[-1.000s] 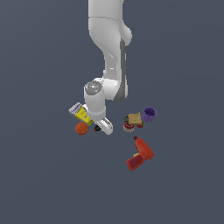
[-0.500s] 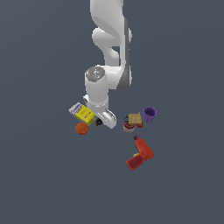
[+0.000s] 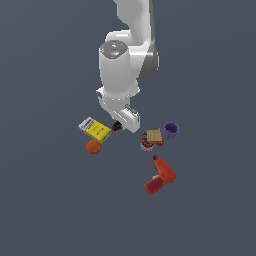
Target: Pick up a designated object from a clutter of objects.
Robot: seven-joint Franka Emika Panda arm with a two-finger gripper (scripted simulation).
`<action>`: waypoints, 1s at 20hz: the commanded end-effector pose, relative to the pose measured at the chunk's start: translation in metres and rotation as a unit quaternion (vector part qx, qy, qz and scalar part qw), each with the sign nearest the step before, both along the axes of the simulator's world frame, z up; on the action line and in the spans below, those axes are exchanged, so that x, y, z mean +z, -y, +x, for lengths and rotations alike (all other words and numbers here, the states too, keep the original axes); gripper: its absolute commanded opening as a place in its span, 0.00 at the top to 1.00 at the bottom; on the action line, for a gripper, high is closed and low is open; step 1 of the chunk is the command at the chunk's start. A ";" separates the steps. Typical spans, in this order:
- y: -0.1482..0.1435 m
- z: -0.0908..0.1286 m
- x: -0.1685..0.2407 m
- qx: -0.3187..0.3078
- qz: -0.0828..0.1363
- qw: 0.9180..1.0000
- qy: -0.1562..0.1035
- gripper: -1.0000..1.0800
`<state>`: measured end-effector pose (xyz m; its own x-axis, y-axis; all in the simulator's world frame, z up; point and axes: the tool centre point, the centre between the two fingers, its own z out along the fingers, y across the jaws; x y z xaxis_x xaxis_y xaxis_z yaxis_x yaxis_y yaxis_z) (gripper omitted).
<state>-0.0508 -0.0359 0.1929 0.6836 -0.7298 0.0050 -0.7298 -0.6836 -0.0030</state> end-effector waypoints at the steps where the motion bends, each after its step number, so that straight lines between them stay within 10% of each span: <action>1: -0.006 -0.001 0.025 0.000 -0.001 1.000 -0.001 1.00; 20: -0.046 0.000 0.190 0.000 0.000 1.000 -0.002 1.00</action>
<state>-0.0507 0.0078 0.3731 0.6842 -0.7293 0.0026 -0.7293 -0.6842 -0.0005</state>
